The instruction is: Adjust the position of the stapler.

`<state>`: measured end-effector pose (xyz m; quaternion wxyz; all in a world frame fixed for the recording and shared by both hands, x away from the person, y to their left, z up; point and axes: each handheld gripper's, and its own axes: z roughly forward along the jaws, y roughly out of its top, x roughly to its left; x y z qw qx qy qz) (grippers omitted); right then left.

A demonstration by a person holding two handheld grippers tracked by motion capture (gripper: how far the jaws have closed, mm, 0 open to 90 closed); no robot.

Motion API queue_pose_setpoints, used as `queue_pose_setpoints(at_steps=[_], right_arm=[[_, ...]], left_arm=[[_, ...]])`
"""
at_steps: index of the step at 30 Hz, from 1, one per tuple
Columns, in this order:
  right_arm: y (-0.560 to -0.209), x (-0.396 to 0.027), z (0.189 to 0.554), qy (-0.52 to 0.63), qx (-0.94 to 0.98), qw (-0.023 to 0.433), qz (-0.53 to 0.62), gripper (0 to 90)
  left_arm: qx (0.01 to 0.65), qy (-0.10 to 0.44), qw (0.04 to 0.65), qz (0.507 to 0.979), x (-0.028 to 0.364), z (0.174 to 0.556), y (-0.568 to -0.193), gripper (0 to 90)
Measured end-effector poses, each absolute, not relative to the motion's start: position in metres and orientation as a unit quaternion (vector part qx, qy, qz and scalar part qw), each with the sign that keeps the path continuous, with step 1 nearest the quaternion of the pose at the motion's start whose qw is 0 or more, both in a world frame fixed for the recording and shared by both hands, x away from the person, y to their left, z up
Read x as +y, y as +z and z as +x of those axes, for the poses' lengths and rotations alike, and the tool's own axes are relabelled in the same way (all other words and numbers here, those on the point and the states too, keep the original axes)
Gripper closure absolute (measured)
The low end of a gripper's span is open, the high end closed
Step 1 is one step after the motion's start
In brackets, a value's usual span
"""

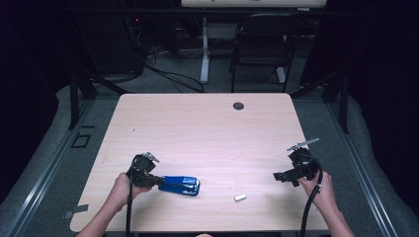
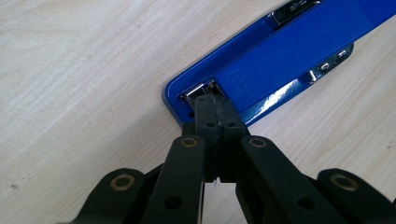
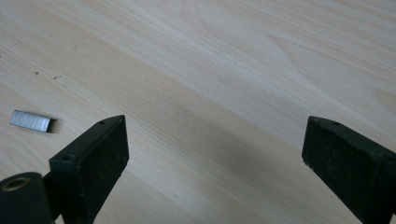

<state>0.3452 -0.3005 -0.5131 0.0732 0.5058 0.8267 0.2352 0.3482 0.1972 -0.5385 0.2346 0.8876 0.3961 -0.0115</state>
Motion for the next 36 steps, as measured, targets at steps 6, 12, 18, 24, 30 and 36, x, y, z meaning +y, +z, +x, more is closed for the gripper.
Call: queue_pose_setpoints(at_steps=[6, 12, 18, 24, 30, 36], right_arm=[[-0.509, -0.295, 0.343, 0.245, 0.828, 0.074, 0.499, 8.6], [-0.507, -0.285, 0.34, 0.258, 0.832, 0.069, 0.486, 11.0], [-0.503, -0.272, 0.341, 0.267, 0.839, 0.072, 0.468, 12.5], [-0.502, -0.254, 0.342, 0.288, 0.845, 0.058, 0.446, 12.8], [-0.499, -0.223, 0.34, 0.289, 0.866, 0.055, 0.404, 13.8], [-0.498, -0.192, 0.333, 0.306, 0.878, 0.042, 0.365, 26.7]], left_arm=[[0.39, -0.021, 0.238, 0.889, 0.19, 0.345, -0.539, 90.0], [0.387, -0.027, 0.241, 0.89, 0.183, 0.343, -0.539, 90.0], [0.381, -0.039, 0.246, 0.89, 0.181, 0.343, -0.54, 90.0], [0.374, -0.047, 0.251, 0.892, 0.175, 0.342, -0.541, 90.0], [0.366, -0.053, 0.253, 0.894, 0.165, 0.341, -0.541, 90.0], [0.374, -0.06, 0.256, 0.89, 0.166, 0.341, -0.542, 90.0]])
